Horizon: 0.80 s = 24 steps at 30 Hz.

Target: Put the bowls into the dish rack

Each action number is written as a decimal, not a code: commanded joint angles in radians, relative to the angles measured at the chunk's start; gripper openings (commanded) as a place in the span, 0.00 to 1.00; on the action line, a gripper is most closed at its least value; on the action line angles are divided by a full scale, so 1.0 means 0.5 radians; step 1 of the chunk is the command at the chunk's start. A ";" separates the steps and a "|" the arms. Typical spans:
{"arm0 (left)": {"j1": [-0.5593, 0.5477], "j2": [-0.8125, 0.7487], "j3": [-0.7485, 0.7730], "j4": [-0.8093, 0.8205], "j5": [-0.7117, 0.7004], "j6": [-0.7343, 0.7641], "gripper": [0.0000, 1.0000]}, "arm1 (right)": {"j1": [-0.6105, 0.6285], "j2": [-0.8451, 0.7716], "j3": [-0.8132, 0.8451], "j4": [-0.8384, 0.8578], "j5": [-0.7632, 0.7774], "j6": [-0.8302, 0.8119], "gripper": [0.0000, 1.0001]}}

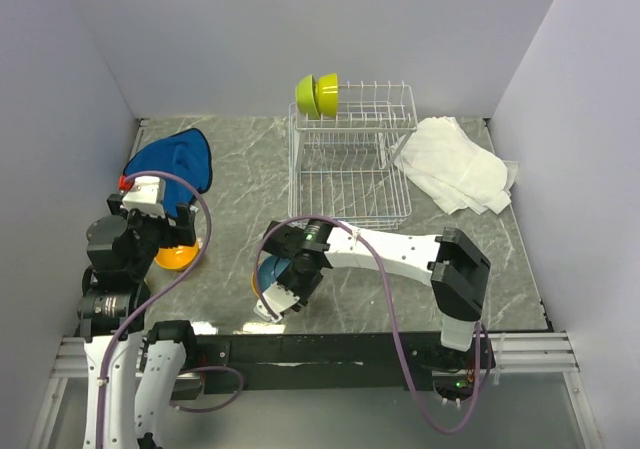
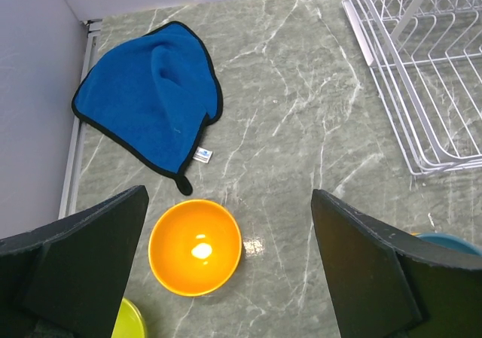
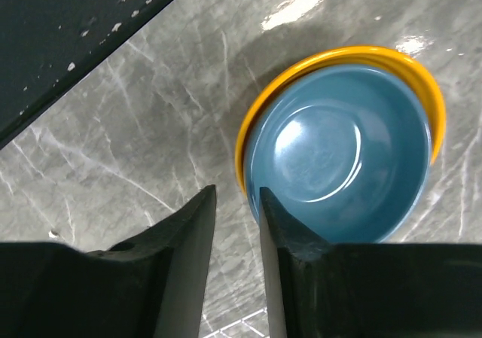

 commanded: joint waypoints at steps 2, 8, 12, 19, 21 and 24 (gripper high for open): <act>0.051 -0.026 0.038 0.028 0.042 -0.061 0.97 | 0.007 0.098 0.136 -0.135 0.043 -0.044 0.32; 0.063 -0.010 0.038 0.025 0.045 -0.061 0.97 | 0.007 0.141 0.148 -0.107 0.043 -0.013 0.30; 0.072 0.008 0.038 0.043 0.057 -0.070 0.97 | 0.004 0.160 0.148 -0.092 0.061 -0.001 0.23; 0.082 0.020 0.022 0.068 0.079 -0.095 0.97 | 0.004 0.141 0.081 -0.012 0.098 0.042 0.17; 0.085 0.023 0.022 0.065 0.082 -0.098 0.97 | 0.004 0.147 0.075 0.000 0.104 0.064 0.18; 0.091 0.026 0.029 0.065 0.088 -0.101 0.97 | 0.007 0.144 0.059 0.015 0.107 0.085 0.19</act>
